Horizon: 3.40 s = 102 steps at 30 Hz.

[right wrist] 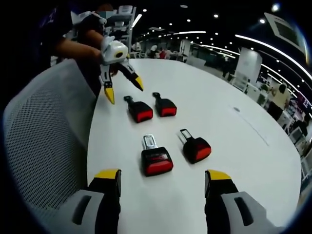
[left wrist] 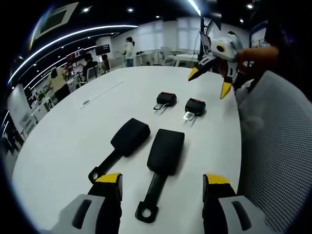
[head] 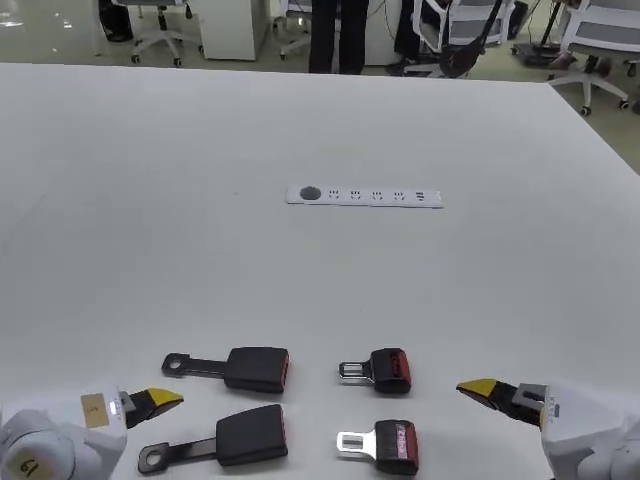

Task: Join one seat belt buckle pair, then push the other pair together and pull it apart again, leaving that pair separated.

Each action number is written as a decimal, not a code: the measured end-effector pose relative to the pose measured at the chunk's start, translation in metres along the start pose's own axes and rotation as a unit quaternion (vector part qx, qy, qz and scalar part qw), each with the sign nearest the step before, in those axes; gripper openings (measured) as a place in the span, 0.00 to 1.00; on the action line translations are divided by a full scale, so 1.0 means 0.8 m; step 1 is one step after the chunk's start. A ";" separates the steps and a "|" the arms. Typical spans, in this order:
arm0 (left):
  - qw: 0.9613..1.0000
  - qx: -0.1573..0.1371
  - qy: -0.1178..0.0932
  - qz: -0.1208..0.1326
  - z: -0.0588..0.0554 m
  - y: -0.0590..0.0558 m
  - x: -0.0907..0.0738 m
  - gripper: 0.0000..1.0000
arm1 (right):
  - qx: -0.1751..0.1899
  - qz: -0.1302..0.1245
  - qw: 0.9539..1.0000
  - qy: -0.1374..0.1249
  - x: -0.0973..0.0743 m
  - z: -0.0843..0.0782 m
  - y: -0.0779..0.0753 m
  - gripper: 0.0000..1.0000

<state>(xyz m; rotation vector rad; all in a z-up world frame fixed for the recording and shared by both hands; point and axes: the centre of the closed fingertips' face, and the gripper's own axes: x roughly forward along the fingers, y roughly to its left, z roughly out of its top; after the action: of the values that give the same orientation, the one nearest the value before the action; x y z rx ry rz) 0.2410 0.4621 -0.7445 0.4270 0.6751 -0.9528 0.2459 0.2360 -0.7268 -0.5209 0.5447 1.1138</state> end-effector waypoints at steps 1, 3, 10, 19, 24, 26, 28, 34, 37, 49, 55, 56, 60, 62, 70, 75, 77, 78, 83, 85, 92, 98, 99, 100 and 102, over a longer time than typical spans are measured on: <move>1.000 0.003 0.003 -0.002 -0.001 0.001 0.002 0.66 | -0.004 0.003 1.000 0.001 0.002 0.000 0.000 0.67; 1.000 0.008 0.008 -0.004 0.000 0.002 0.005 0.64 | -0.009 0.005 1.000 0.003 0.004 0.000 -0.001 0.65; 0.999 0.025 0.026 -0.023 0.002 0.001 0.021 0.57 | -0.032 0.020 0.999 0.021 0.016 -0.006 -0.001 0.55; 0.997 0.049 0.047 -0.047 0.001 0.003 0.038 0.50 | -0.045 0.042 0.998 0.027 0.030 -0.007 0.003 0.52; 0.995 0.061 0.054 -0.059 0.003 0.000 0.044 0.46 | -0.051 0.054 0.997 0.033 0.038 -0.007 0.008 0.48; 0.994 0.067 0.059 -0.063 0.003 0.000 0.047 0.44 | -0.055 0.059 0.996 0.035 0.041 -0.007 0.010 0.47; 0.994 0.069 0.060 -0.067 0.004 0.000 0.049 0.44 | -0.056 0.062 0.996 0.037 0.044 -0.009 0.011 0.46; 0.991 0.078 0.071 -0.079 0.005 -0.001 0.054 0.41 | -0.063 0.070 0.995 0.043 0.054 -0.013 0.011 0.39; 0.990 0.086 0.075 -0.084 0.005 -0.002 0.056 0.38 | -0.067 0.074 0.994 0.045 0.057 -0.015 0.010 0.36; 0.985 0.110 0.083 -0.107 0.000 -0.006 0.057 0.33 | -0.075 0.083 0.993 0.049 0.059 -0.018 0.012 0.31; 0.982 0.118 0.085 -0.121 0.000 -0.006 0.058 0.33 | -0.078 0.088 0.992 0.051 0.059 -0.017 0.013 0.31; 0.982 0.119 0.085 -0.122 -0.001 -0.006 0.058 0.33 | -0.080 0.089 0.991 0.052 0.059 -0.016 0.014 0.30; 0.979 0.130 0.089 -0.133 -0.003 -0.002 0.058 0.33 | -0.086 0.095 0.990 0.057 0.060 -0.015 0.014 0.30; 0.977 0.134 0.092 -0.137 -0.005 -0.002 0.059 0.33 | -0.089 0.099 0.989 0.061 0.060 -0.016 0.014 0.30; 0.972 0.144 0.102 -0.154 -0.005 -0.006 0.059 0.33 | -0.090 0.112 0.987 0.069 0.061 -0.013 0.015 0.30; 0.969 0.153 0.110 -0.163 -0.007 -0.007 0.058 0.33 | -0.089 0.116 0.987 0.072 0.063 -0.010 0.016 0.30; 0.967 0.157 0.113 -0.166 -0.007 -0.007 0.058 0.33 | -0.091 0.117 0.986 0.073 0.065 -0.011 0.015 0.30; 0.967 0.157 0.114 -0.166 -0.007 -0.007 0.058 0.33 | -0.092 0.118 0.986 0.073 0.065 -0.011 0.015 0.30; 0.964 0.165 0.122 -0.170 -0.006 -0.008 0.058 0.33 | -0.091 0.118 0.986 0.073 0.069 -0.007 0.017 0.30; 0.963 0.167 0.125 -0.171 -0.008 -0.007 0.058 0.33 | -0.091 0.118 0.986 0.073 0.070 -0.005 0.019 0.30; 0.961 0.170 0.135 -0.173 -0.006 -0.008 0.059 0.33 | -0.091 0.118 0.986 0.072 0.076 0.001 0.022 0.30; 0.959 0.174 0.141 -0.174 -0.008 -0.007 0.059 0.33 | -0.089 0.119 0.986 0.072 0.084 0.010 0.024 0.30; 0.959 0.173 0.141 -0.174 -0.008 -0.007 0.059 0.33 | -0.089 0.119 0.986 0.071 0.085 0.010 0.023 0.30; 0.959 0.173 0.141 -0.174 -0.008 -0.007 0.059 0.33 | -0.089 0.119 0.986 0.071 0.085 0.011 0.023 0.30; 0.959 0.172 0.142 -0.174 -0.008 -0.007 0.059 0.33 | -0.090 0.120 0.986 0.069 0.088 0.013 0.023 0.30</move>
<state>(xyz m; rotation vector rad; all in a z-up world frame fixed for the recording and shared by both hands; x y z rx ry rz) 0.2528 0.4344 -0.7822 0.7813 0.8648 -1.3680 0.2544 0.2975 -0.7668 -0.7078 0.6426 1.3709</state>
